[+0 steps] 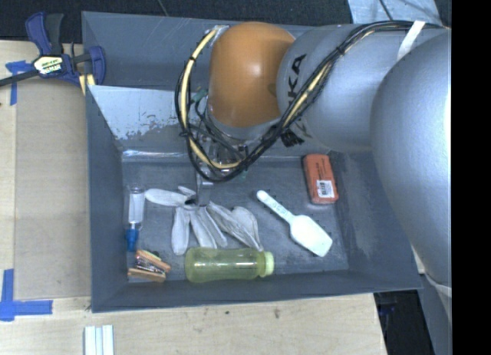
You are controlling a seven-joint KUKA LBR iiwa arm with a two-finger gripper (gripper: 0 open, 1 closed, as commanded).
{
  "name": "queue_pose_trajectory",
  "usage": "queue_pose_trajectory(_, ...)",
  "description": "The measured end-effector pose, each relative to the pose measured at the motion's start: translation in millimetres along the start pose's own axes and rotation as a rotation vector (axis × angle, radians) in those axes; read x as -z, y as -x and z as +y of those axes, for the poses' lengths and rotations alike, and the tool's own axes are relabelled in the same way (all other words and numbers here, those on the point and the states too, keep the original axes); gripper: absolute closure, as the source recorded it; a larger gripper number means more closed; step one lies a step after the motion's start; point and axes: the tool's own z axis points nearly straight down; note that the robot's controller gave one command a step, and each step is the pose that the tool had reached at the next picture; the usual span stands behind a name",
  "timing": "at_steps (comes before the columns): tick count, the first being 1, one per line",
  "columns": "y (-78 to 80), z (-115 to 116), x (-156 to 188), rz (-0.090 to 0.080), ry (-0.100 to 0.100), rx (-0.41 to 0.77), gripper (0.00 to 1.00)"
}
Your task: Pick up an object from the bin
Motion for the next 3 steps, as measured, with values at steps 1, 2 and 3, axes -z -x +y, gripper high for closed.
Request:
queue_pose_trajectory(1, 1.7, -0.7, 5.4, -0.008, 0.001, -0.003, 0.0)
queue_pose_trajectory(2, -5.2, -18.8, -43.3, -0.013, 0.004, -0.095, 0.0)
queue_pose_trajectory(3, -4.0, -27.6, -32.9, -0.008, 0.002, -0.101, 0.0)
